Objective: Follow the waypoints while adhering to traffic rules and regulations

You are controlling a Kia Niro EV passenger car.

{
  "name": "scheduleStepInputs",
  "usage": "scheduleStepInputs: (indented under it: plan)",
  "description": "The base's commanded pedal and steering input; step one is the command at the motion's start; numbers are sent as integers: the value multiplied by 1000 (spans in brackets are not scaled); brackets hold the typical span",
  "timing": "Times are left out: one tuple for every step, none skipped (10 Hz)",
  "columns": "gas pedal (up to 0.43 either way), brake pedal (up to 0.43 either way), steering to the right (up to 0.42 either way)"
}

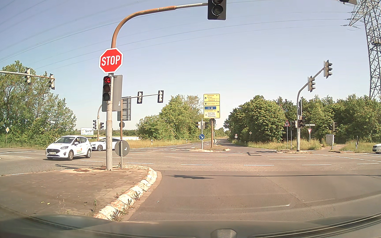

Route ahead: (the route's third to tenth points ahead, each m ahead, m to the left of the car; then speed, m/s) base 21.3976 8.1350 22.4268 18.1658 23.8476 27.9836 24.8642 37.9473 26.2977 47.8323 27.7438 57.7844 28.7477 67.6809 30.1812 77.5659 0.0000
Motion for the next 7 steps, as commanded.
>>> scheduleStepInputs:
  plan:
    - [0,262,1]
    - [0,262,1]
    - [0,262,0]
    - [0,262,0]
    - [0,262,1]
    - [0,262,0]
    - [0,268,1]
